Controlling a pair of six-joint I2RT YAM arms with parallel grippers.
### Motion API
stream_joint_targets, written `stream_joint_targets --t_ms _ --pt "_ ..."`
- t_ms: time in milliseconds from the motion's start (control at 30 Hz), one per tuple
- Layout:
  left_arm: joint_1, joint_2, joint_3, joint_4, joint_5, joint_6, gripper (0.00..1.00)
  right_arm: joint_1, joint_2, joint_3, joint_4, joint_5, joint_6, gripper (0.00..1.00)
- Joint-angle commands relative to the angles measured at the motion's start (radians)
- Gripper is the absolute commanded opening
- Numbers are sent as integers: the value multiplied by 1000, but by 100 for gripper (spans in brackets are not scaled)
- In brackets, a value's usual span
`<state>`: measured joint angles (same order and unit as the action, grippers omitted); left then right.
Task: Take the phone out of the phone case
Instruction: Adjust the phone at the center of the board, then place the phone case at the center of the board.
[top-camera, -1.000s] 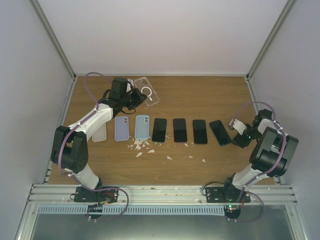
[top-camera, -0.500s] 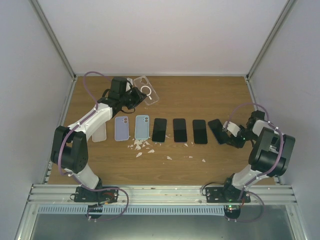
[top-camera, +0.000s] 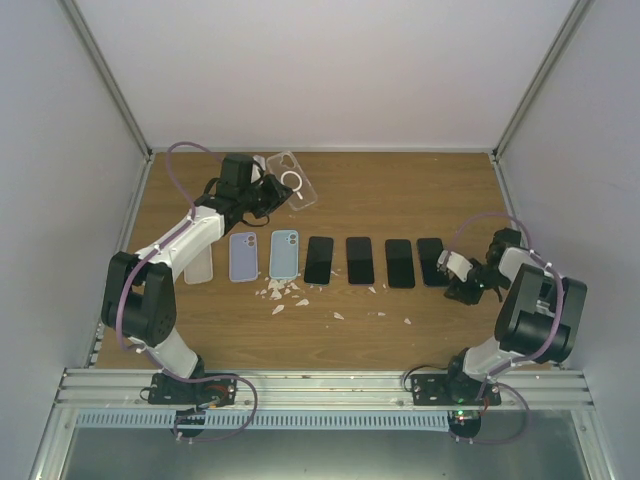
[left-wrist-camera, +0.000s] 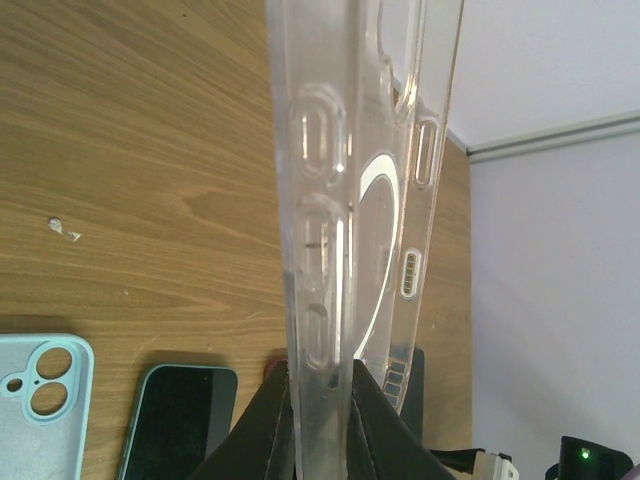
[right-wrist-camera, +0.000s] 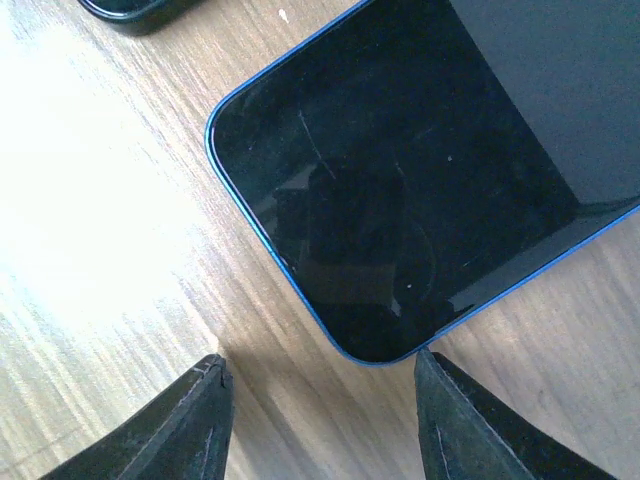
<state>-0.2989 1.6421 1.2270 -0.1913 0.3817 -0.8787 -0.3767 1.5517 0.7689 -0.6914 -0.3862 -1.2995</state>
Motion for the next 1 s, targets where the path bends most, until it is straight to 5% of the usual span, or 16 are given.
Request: stream_joint_targets --t_ms 0,267,467,733,967 --pt "27 -45 28 23 12 85 0 -16 -3 19 -71 -19 18 53" --pt "224 -130 49 -163 271 526 0 -62 -120 168 -231 -141 47 78" --pt "416 -197 78 -315 413 792 0 -53 -138 292 -299 -255 131 87" --pt "647 -137 243 -755 598 1263 0 59 -173 386 -273 -312 353 99" --pt "833 -66 238 -1094 546 1704 0 168 -204 379 -191 -309 514 99"
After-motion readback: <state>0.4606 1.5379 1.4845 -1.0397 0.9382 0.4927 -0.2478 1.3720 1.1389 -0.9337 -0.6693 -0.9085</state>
